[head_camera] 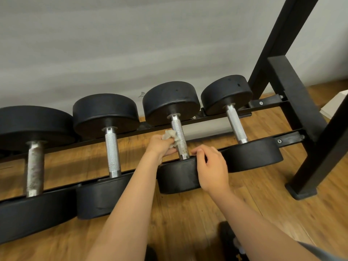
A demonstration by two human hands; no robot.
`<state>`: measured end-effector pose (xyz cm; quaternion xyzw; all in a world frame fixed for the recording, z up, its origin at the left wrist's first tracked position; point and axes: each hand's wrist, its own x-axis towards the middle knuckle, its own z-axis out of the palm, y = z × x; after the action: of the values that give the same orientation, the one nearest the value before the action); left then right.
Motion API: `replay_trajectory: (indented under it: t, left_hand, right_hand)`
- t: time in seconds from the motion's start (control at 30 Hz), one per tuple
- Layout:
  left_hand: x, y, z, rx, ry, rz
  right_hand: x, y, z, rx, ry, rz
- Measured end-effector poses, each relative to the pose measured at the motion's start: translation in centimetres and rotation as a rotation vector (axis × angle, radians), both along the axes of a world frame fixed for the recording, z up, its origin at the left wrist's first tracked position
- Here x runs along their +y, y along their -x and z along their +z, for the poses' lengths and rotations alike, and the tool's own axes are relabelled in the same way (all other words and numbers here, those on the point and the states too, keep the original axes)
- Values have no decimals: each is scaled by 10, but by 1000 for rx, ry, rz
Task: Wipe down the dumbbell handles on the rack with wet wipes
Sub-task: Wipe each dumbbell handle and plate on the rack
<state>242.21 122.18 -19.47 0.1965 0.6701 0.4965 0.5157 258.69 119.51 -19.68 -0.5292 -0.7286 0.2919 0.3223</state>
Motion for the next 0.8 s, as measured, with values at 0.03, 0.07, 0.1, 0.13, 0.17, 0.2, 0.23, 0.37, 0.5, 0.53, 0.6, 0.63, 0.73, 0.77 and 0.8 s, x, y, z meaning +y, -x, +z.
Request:
replay_trajectory:
  t: [0.03, 0.07, 0.1, 0.13, 0.17, 0.2, 0.23, 0.37, 0.5, 0.53, 0.6, 0.63, 0.73, 0.77, 0.8]
  left_hand:
    - [4, -1, 1, 14, -5, 30]
    - [8, -2, 2, 35, -12, 52]
    - [13, -2, 1, 59, -18, 74]
    - [18, -1, 2, 67, -31, 102]
    - [23, 0, 2, 65, -45, 130]
    - [27, 0, 3, 49, -56, 152]
    - [32, 1, 3, 32, -60, 171]
    - [48, 0, 8, -66, -39, 221]
    - [50, 1, 12, -137, -41, 197]
    - [48, 2, 12, -117, -40, 185]
    - [42, 3, 9, -30, -25, 145]
    - [38, 4, 8, 28, -11, 118]
    - [24, 4, 9, 170, 33, 6]
    - [19, 4, 10, 202, 51, -41]
    - [13, 3, 11, 234, 69, -89]
  right_hand:
    - [0, 0, 0, 1, -4, -2]
    - [0, 0, -1, 1, -8, -4]
    - [0, 0, -1, 0, -9, -5]
    - [1, 0, -2, -1, -10, -7]
    - [1, 0, -2, -1, -16, -6]
    - [1, 0, -2, 2, -24, -3]
    - [1, 0, -2, 6, -33, 1]
    - [1, 0, -2, 12, -49, 5]
    - [1, 0, -1, 8, -52, 10]
    - [1, 0, -1, 10, -51, 13]
    - [0, 0, 0, 11, -49, 19]
    - [0, 0, 0, 9, -47, 22]
    - [0, -1, 0, 15, -40, 26]
    - [0, -1, 0, 17, -41, 28]
    - [0, -1, 0, 14, -42, 29]
